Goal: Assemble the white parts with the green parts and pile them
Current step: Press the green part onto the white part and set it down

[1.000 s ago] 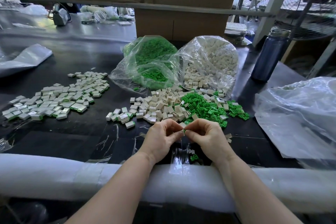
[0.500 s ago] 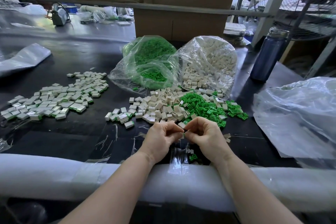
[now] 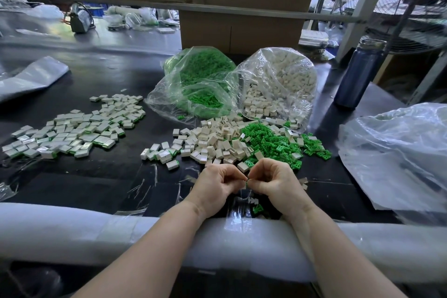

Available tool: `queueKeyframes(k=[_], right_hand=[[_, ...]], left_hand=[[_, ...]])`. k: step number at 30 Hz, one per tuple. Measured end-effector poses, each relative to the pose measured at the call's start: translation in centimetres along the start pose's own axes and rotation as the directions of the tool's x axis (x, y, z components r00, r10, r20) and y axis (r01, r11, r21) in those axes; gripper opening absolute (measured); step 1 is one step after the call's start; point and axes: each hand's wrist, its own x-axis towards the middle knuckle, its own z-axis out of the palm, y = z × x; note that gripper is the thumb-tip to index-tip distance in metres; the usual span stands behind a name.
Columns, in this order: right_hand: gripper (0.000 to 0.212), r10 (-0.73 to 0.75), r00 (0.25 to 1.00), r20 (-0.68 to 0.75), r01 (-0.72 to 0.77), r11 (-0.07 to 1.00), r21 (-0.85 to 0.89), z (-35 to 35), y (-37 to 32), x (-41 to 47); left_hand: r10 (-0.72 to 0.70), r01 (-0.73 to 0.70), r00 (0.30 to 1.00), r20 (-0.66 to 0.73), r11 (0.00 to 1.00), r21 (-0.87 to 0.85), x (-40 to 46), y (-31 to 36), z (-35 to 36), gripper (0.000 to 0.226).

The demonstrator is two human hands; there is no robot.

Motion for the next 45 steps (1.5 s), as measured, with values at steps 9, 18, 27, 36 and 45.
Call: queueKeyframes(k=[9,18,27,36,45], right_hand=[[0.031,-0.004,1.000,0.020,0.003,0.999,0.032,-0.19,0.31,-0.01],[0.032,0.004,0.999,0.035,-0.007,0.997,0.078,-0.28,0.45,-0.06],[0.011,0.025,0.997,-0.076,-0.012,0.986,0.166,0.12,0.43,0.02],[0.026,0.041,0.998,-0.041,-0.042,0.999,-0.017,0.59,0.32,0.21],[0.017,0.095,0.995,0.034,-0.092,0.993,-0.076,0.30,-0.13,0.08]], left_hand=[[0.035,-0.035,0.999,0.003,0.999,0.027,-0.06,0.05,0.00,0.006],[0.054,-0.055,0.998,0.023,0.997,0.053,-0.13,0.12,-0.14,0.006],[0.047,-0.053,0.995,-0.091,0.997,-0.065,-0.02,0.30,0.03,0.008],[0.005,-0.023,0.994,-0.112,0.987,-0.158,0.02,0.23,-0.05,0.008],[0.025,-0.025,1.000,-0.003,0.997,-0.070,0.07,-0.14,-0.37,0.010]])
